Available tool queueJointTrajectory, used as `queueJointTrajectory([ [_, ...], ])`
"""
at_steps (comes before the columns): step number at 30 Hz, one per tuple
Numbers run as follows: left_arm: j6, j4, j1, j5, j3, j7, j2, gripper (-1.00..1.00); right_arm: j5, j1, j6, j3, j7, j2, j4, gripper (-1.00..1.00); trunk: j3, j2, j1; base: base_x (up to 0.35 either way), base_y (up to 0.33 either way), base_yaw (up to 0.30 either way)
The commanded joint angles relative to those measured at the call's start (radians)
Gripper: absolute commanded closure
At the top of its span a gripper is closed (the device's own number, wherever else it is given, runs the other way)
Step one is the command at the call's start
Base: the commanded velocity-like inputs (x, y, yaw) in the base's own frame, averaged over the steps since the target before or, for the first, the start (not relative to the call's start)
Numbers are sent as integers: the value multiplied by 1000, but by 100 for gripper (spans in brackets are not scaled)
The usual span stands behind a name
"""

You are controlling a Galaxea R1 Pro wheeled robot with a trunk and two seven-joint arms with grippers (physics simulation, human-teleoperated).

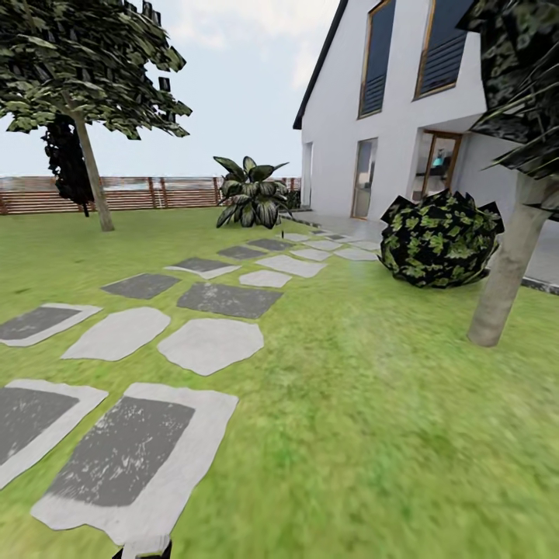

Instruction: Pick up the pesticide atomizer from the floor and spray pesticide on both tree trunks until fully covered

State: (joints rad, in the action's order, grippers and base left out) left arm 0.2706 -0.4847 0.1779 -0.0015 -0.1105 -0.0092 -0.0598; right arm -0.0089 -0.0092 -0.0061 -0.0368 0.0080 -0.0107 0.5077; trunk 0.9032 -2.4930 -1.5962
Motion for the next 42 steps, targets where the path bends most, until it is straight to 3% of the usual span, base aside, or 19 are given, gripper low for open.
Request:
queueJointTrajectory([
  [1,0,0,0,0,0,0,0,-100,0,0,0,0,0,0,0,-100,0,0,0,330,0,0],
  [42,0,0,0,0,0,0,0,-100,1,0,0,0,0,2,0,-100,0,0,0,329,0,0],
])
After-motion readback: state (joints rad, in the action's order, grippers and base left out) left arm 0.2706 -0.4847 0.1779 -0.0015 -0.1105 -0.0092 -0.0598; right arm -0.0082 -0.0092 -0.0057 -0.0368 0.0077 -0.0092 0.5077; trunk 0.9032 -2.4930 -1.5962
